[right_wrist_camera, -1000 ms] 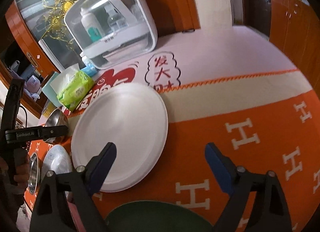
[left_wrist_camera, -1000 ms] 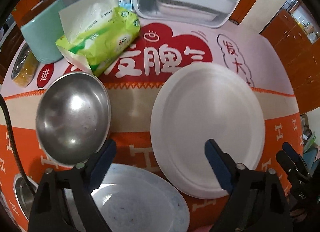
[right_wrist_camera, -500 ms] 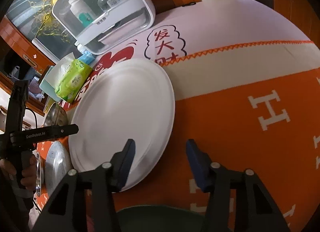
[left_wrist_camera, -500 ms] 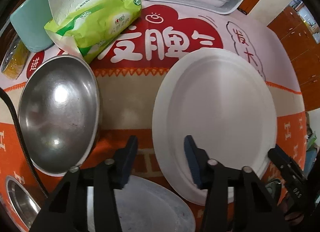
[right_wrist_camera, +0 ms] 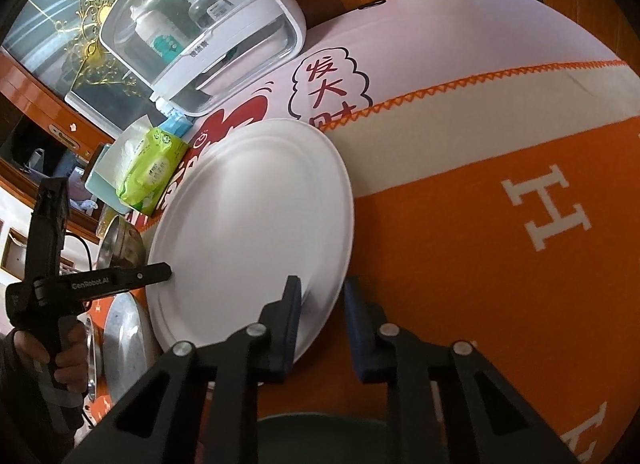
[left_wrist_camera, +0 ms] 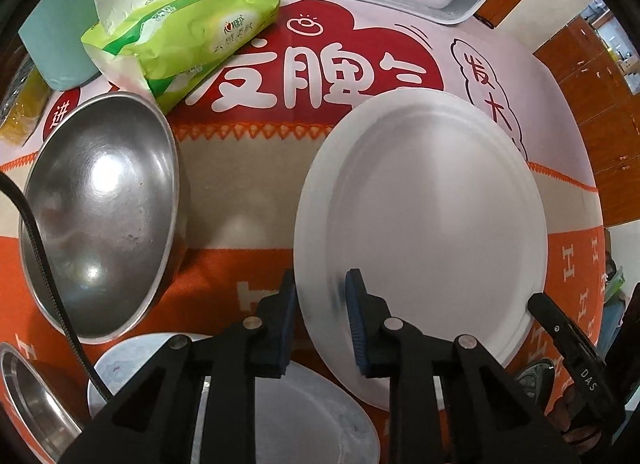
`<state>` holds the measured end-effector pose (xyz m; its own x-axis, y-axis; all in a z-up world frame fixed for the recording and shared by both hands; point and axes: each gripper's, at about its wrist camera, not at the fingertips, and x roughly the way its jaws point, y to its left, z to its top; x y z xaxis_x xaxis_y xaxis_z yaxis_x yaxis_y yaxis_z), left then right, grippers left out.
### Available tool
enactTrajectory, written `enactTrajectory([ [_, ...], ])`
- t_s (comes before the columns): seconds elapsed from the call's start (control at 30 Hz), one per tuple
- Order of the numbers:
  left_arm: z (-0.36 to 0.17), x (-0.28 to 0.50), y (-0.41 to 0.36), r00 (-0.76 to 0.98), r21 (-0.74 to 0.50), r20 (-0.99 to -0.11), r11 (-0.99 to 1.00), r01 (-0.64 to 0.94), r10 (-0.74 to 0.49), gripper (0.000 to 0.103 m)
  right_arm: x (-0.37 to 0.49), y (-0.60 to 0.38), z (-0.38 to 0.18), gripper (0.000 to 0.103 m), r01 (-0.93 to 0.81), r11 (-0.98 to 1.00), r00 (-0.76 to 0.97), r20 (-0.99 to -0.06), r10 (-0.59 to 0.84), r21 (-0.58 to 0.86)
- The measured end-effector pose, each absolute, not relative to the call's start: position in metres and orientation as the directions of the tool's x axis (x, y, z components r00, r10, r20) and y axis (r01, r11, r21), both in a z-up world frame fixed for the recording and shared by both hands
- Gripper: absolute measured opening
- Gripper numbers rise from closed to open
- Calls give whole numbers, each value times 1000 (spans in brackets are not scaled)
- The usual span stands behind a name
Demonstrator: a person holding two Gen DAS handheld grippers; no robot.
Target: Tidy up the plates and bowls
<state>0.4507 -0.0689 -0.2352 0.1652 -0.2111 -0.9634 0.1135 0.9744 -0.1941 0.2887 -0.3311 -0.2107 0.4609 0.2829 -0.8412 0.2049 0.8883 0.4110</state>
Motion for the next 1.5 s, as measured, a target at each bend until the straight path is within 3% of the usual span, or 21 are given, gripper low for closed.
enactTrajectory([
  [0.7,-128,390,-64,374,-270,-868,943,195,-326,19,245,-339,-124,21,202,890,599,-771,218,409],
  [1.1,-62,291,-37,488,-258,-812,947,190,-319,19,176,-311,-68,21,115,904,662,-710,239,412],
  [1.5,-41,194,5,537,-270,-787,952,145,-304,19,101,-267,-34,22,33,938,679,-696,231,344],
])
